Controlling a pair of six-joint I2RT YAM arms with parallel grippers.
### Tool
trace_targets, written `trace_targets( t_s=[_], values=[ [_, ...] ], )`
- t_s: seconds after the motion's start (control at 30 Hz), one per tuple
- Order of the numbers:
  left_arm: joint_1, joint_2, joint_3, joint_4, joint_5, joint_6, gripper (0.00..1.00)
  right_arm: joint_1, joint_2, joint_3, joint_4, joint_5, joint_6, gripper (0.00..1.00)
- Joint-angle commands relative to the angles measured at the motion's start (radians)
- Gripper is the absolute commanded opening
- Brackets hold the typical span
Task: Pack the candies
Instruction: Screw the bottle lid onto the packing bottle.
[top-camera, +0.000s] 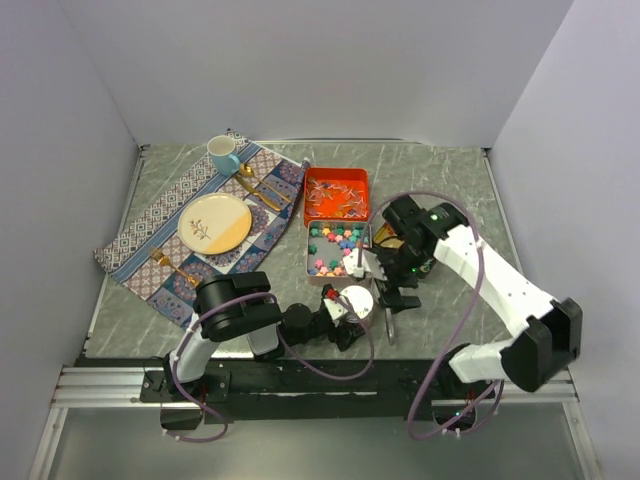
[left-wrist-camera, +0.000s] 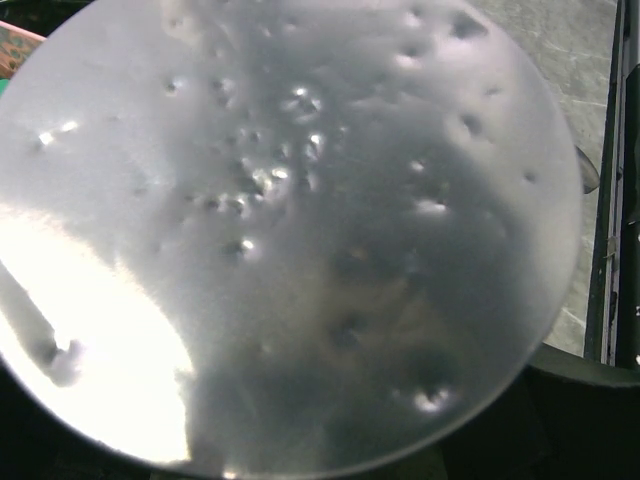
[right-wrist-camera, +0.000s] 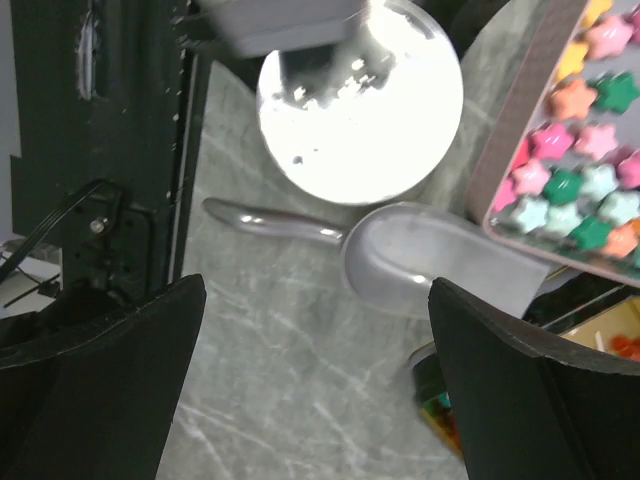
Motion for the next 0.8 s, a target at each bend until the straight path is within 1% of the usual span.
trace_targets(
  t_s=[0.0, 0.07, 0.1, 0.17, 0.23, 0.33, 0.47, 0.6, 0.77],
  values=[
    [0.0, 0.051, -0.016, -0.174, -0.017, -0.044, 0.01, -0.001, 0.139, 0.094, 0.001, -0.052, -0.033, 1.0],
    [-0.001, 0.047, -0.017, -0.174, -0.018, -0.036, 0.01, 0.002, 0.202, 0.161, -0.009, -0.056, -0.04, 1.0],
    [-0.001, 0.047, -0.017, -0.177, -0.02, -0.035, 0.01, 0.004, 0.263, 0.186, -0.023, -0.056, -0.048, 1.0],
    [-0.001, 0.047, -0.014, -0.187, -0.03, -0.042, 0.01, 0.013, 0.325, 0.259, -0.1, -0.059, -0.092, 1.0],
    [-0.001, 0.05, -0.01, -0.195, -0.032, -0.042, 0.01, 0.037, 0.377, 0.284, -0.111, -0.062, -0.083, 1.0],
    [-0.001, 0.048, -0.008, -0.198, -0.032, -0.038, 0.01, 0.076, 0.363, 0.258, -0.111, -0.046, -0.128, 1.0],
    [-0.001, 0.048, -0.007, -0.203, -0.046, -0.03, 0.01, 0.137, 0.35, 0.196, -0.112, -0.016, -0.119, 1.0],
    [-0.001, 0.05, -0.003, -0.204, -0.05, -0.039, 0.01, 0.16, 0.316, 0.134, -0.112, 0.005, -0.122, 1.0],
    [0.0, 0.053, 0.003, -0.224, -0.073, -0.058, 0.01, 0.173, 0.296, 0.039, -0.114, 0.039, -0.071, 1.0]
  ],
)
